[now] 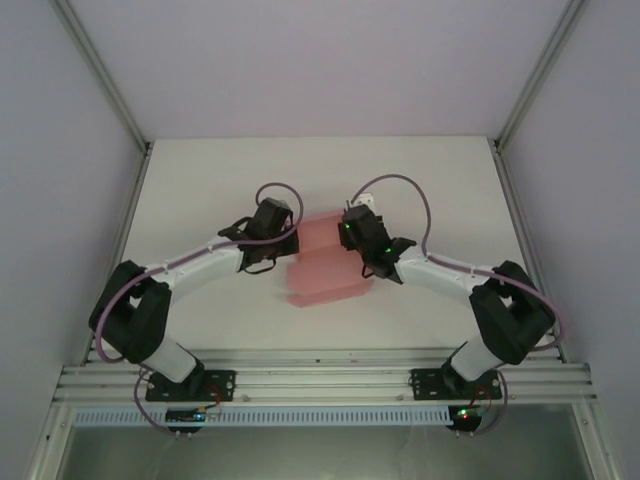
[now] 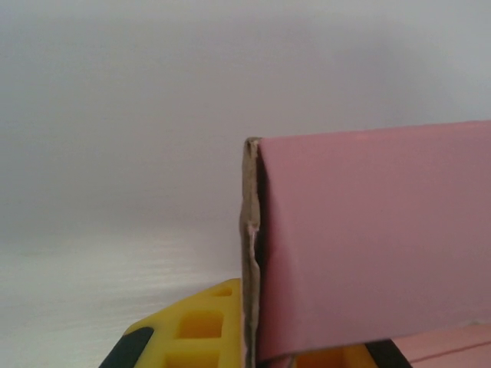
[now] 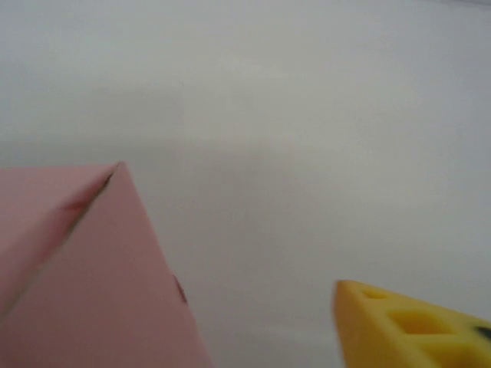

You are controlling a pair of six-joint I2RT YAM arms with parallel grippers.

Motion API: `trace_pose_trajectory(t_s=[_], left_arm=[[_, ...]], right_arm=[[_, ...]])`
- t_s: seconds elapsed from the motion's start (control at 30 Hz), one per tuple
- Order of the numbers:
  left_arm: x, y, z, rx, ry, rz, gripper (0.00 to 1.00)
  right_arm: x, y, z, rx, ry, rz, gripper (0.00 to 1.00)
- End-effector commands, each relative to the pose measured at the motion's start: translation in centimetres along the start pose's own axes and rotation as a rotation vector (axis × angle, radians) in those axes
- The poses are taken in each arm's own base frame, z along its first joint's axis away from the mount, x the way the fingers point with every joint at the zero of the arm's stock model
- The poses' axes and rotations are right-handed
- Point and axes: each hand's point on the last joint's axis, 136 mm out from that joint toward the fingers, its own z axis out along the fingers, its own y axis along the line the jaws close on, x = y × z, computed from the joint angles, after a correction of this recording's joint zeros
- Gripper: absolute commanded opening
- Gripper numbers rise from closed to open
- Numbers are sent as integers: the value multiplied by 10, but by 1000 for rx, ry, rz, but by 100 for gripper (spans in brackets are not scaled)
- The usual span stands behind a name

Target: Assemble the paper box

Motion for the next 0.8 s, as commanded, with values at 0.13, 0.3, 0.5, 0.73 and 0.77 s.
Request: trace_pose_trajectory(t_s=[0.13, 0.3, 0.5, 0.73, 0.77], left_arm=[[-21, 7, -14, -57, -44, 1, 0], [-25, 10, -18, -100, -24, 78, 0], [-27, -6, -30, -11, 78, 352, 0], [-18, -23, -72, 31, 207, 932, 0], [-10, -27, -77, 67, 226, 1032, 0]], right_arm=[[-26, 44, -48, -394, -145, -71, 99], [-45, 42, -91, -556, -232, 52, 99], [-37, -23, -104, -359, -178, 232, 99], [26, -110, -110, -48, 99, 371, 99], [33, -119, -111, -26, 122, 397, 99]])
